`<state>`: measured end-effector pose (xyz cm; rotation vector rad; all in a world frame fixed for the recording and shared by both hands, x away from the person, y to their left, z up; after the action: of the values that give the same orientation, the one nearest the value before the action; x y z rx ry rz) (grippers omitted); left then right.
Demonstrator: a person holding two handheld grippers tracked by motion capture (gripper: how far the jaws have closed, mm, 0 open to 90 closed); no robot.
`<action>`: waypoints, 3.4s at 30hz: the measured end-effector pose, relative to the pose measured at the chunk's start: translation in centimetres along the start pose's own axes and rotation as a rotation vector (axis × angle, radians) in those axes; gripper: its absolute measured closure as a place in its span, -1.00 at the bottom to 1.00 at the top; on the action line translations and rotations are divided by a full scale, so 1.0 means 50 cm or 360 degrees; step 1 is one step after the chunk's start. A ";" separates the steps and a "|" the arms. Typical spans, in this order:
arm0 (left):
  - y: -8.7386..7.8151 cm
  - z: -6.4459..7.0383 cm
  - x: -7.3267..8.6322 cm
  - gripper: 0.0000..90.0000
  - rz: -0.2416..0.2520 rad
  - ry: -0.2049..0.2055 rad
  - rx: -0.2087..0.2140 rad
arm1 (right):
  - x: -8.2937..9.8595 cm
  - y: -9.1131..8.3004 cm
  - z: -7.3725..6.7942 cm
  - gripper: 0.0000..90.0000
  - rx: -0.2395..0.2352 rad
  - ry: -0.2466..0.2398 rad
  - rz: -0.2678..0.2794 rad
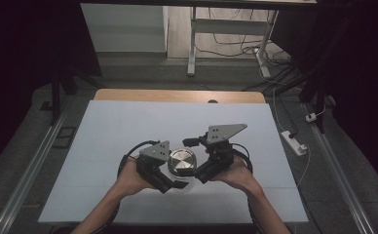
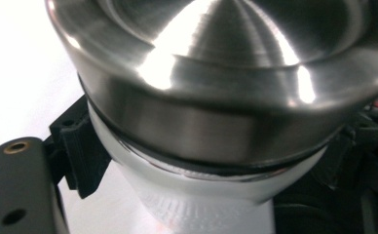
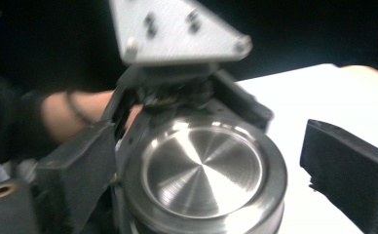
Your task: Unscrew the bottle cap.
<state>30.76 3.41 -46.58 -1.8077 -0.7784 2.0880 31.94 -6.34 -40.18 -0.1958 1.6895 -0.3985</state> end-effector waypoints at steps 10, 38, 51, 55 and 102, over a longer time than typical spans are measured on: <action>0.009 -0.018 -0.001 -0.65 -0.0041 -0.0136 -0.0274 | 0.006 0.040 0.010 -0.64 0.0627 0.0009 -0.0075; -0.008 0.023 -0.003 -0.65 0.0028 0.0081 0.0250 | 0.004 0.017 -0.030 -0.57 -0.0131 -0.0135 0.0009; -0.001 -0.032 0.004 -0.65 -0.0022 -0.0165 -0.0301 | 0.006 0.032 0.021 -0.79 0.0558 0.0094 -0.0042; 0.002 -0.024 0.000 -0.65 -0.0053 -0.0126 -0.0313 | 0.013 0.050 0.015 -0.58 0.0601 0.0068 -0.0032; -0.021 0.020 -0.010 -0.65 0.0074 0.0024 0.0243 | -0.014 0.011 -0.026 -0.57 -0.0012 -0.0047 0.0068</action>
<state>29.71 3.78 -45.52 -1.7739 -0.5615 2.0978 30.85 -5.39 -39.59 -0.1699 1.6636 -0.3561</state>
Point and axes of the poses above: each handheld gripper's, and its own axes: y roughly forward along the jaws, x roughly out of its underside, z roughly to its right, the point moved 7 cm from there along y, roughly forward along the jaws, and after that the axes turned 1 degree about x, right-handed, at the moved point
